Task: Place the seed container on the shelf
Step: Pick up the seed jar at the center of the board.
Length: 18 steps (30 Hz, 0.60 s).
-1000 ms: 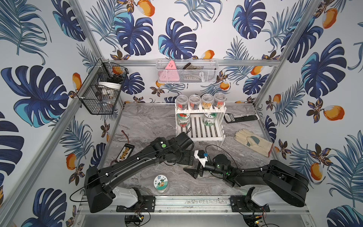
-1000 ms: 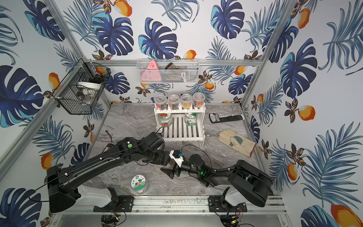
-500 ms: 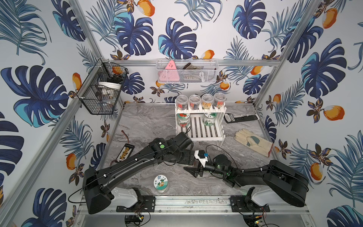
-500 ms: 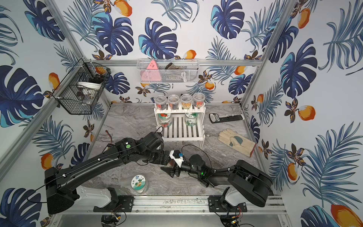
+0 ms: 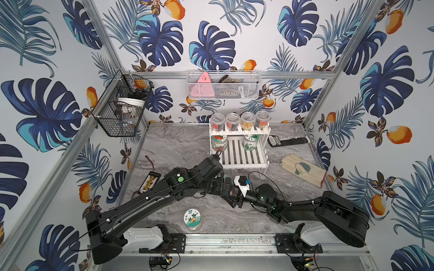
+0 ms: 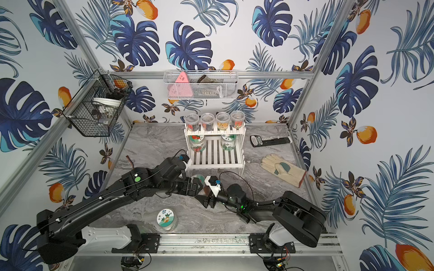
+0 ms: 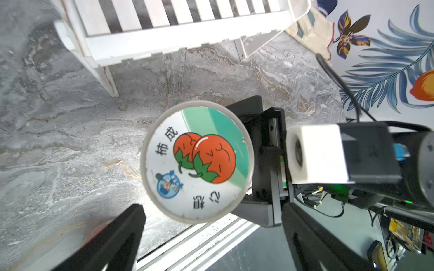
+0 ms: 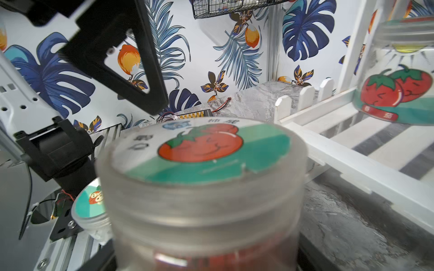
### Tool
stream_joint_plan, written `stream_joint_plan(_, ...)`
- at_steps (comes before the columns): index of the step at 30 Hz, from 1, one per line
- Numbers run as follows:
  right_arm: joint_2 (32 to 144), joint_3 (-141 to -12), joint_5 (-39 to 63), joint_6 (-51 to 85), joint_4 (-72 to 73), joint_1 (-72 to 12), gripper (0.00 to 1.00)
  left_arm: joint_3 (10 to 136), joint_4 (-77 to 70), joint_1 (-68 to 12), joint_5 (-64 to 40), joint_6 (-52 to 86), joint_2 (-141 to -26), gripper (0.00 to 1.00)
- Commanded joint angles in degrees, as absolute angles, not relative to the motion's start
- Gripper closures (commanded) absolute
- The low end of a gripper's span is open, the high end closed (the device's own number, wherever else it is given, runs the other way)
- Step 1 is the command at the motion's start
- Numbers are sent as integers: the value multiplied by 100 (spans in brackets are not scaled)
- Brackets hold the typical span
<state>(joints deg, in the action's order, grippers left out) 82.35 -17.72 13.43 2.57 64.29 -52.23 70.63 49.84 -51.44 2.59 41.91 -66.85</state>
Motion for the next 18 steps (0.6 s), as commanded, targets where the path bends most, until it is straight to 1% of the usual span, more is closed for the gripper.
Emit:
stream_joint_plan(1,8187,-1928,935,464,6585,-5120,23,6956,4991,-5142,1153,4404,-6338,1)
stream_joint_plan(4,8213,-2222,1009,684,6171,-4880,23,6821,5161,-5118,1760,4594,-5974,1)
stream_joint_plan(6,8290,-2361,876,677,6139,-4823,23,6769,5297,-5034,1961,4658,-5848,1)
stream_joint_plan(10,8475,-2750,489,585,5889,-4745,23,6677,5396,-4771,1823,4591,-5835,1)
stream_joint_plan(18,8808,-3322,336,586,5744,-4606,23,6408,5294,-4556,1711,4538,-5783,1)
